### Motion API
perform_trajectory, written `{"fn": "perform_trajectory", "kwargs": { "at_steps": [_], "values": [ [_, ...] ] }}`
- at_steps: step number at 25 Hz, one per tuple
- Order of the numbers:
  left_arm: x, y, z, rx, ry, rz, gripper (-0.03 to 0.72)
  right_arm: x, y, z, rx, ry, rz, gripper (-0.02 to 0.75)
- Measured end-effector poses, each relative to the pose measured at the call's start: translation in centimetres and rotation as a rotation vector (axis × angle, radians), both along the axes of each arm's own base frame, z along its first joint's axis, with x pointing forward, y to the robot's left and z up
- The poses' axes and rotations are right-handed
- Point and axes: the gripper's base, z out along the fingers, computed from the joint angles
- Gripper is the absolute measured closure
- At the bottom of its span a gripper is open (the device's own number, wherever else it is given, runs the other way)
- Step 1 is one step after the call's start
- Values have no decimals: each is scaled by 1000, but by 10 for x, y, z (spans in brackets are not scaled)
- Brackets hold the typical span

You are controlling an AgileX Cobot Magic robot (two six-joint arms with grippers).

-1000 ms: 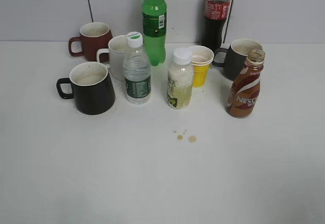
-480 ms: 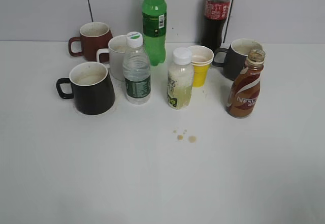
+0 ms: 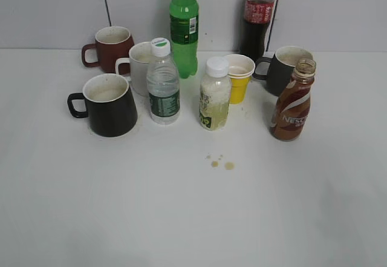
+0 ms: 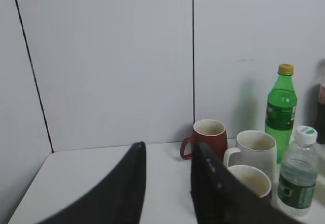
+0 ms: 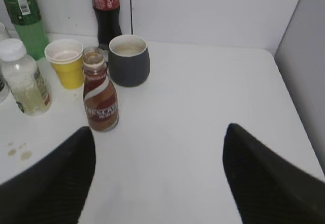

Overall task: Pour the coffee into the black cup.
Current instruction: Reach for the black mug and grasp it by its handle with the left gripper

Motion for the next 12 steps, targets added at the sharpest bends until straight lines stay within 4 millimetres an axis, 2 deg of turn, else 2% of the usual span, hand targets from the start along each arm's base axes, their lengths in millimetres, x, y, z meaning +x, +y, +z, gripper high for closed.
{"fn": "perform_trajectory", "kwargs": {
  "at_steps": [5, 8, 12],
  "values": [
    [57, -5, -15, 11, -18, 0, 448, 48, 8, -6, 2, 6, 43, 152],
    [93, -7, -23, -40, -13, 9, 448, 77, 13, -10, 9, -7, 58, 152],
    [142, -9, -52, -49, 66, 28, 448, 111, 18, -20, 27, -22, 53, 152]
  ]
}}
